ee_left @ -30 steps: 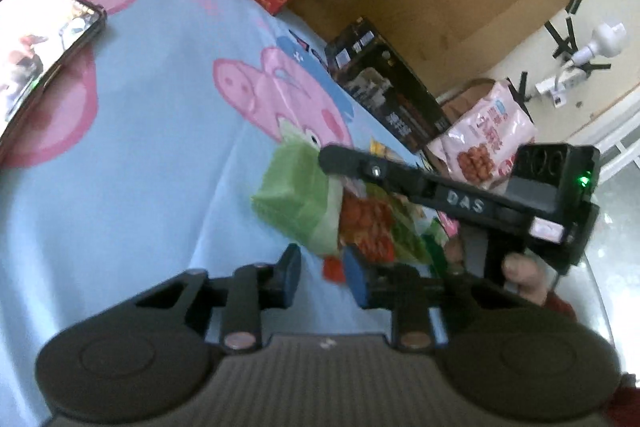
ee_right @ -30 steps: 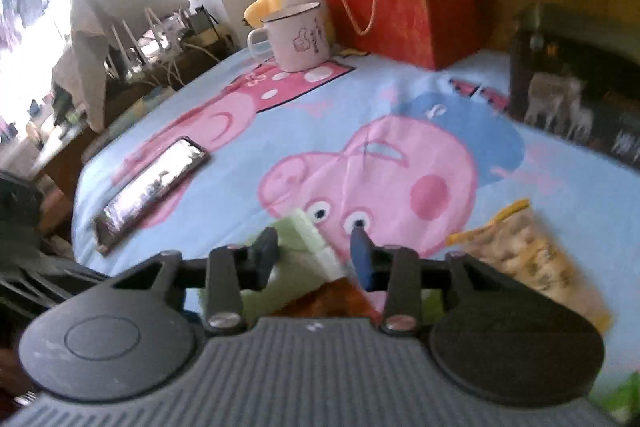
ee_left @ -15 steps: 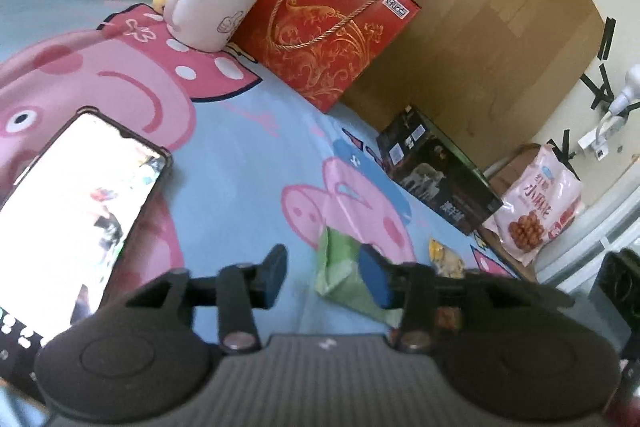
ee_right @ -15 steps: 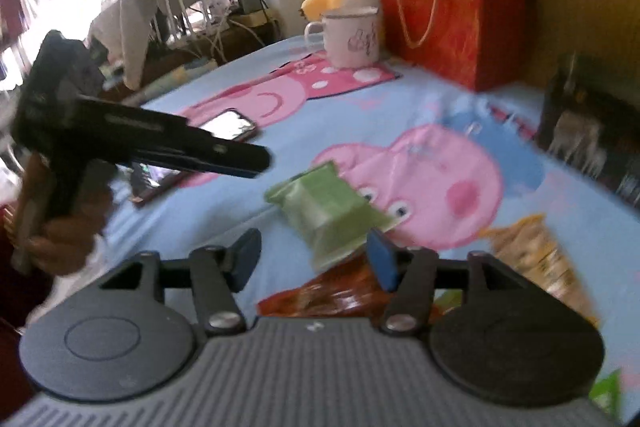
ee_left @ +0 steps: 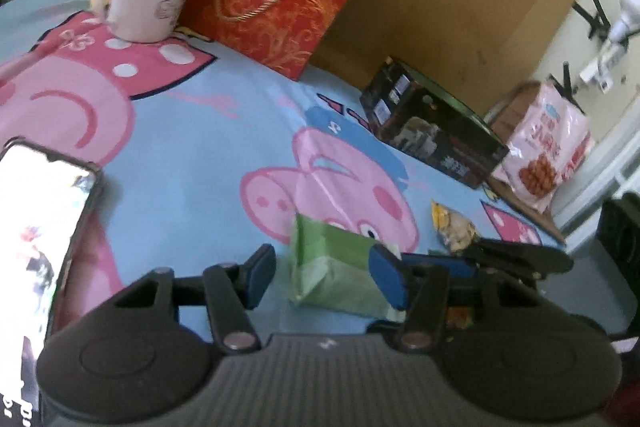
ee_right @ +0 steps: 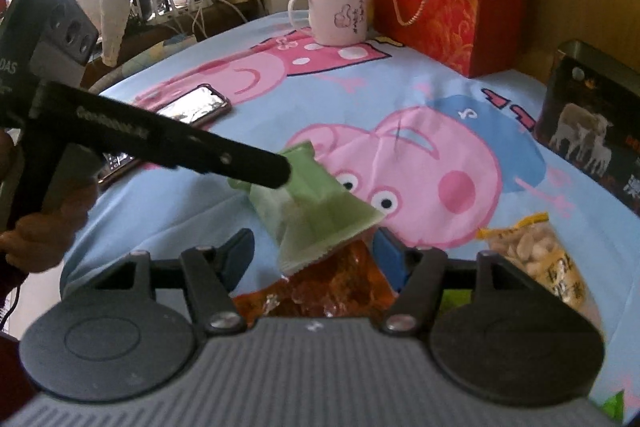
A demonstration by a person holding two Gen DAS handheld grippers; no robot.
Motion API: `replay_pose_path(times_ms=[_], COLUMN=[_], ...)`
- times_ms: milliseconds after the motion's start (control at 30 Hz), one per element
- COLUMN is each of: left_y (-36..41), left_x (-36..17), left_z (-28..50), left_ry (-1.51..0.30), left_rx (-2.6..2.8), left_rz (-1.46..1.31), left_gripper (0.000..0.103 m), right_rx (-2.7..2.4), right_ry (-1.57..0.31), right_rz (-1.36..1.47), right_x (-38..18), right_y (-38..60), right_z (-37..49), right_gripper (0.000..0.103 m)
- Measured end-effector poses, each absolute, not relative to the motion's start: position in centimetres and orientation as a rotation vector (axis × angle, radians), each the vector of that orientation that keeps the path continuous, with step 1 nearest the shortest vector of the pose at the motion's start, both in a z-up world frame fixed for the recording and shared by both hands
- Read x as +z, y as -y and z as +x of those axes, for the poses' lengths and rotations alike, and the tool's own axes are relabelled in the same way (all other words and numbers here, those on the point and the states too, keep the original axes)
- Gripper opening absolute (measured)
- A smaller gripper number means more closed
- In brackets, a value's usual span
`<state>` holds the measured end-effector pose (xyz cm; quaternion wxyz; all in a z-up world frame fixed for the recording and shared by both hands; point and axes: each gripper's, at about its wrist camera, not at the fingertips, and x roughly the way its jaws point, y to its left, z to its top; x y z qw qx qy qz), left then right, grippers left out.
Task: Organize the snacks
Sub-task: 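Carry the green pastry pack into the black tin box and release it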
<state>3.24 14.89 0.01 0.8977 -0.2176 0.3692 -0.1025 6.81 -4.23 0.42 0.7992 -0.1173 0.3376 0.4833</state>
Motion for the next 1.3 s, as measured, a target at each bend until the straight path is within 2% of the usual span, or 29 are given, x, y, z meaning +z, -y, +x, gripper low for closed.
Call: replay_pose_path(times_ms=[33,100,200,367,500,633,800,1000,1167,1300], left_y=[-14.7,-14.2,-13.9,-12.4,-9.1,-5.5,-2.3,0.6,-0.4,-2.1], left_x=[-0.1,0.0,1.1,5.6,9.5,11.1,10.1,6.3,5.7,7.5], left_z=[3.3,3.1,3.1,5.2,9.6,15.8,23.6,28.7,28.1,24.0], left_ry=[-0.773,-0.772,-0.764,-0.655,-0.561,-0.521,-0.566,-0.666,-0.691,-0.651], left_rx=[-0.230,-0.221,-0.221,-0.308,-0.417,-0.476,-0.498,-0.415,-0.370,-0.391], left_rz=[-0.453,-0.423,-0.410,-0.370,-0.292,-0.212,-0.233,-0.216,-0.222,-0.233], left_gripper=[0.042,0.042,0.042,0.042,0.041,0.041,0.041,0.041,0.042,0.045], right_rx=[1.040,1.015,1.007,0.941,0.832,0.700,0.557,0.475,0.468,0.506], right_ry=[-0.715,-0.691,-0.691,-0.601,-0.515,-0.468,-0.451,-0.490,-0.491,-0.506], right_rz=[-0.259,-0.283,-0.257,-0.195,-0.163,-0.116,-0.105,-0.088,-0.017,0.074], right_x=[0.4,0.4,0.8,3.2,5.7,7.2,6.9,4.9,4.5,4.8], right_y=[4.1,3.7,4.0,6.4,9.3,12.7,15.5,17.1,18.6,20.6], right_z=[6.7,6.6,7.0,8.5,11.5,15.8,20.9,24.9,24.2,20.9], right_gripper=[0.052,0.046,0.042,0.039,0.035,0.033,0.030,0.031,0.031,0.032])
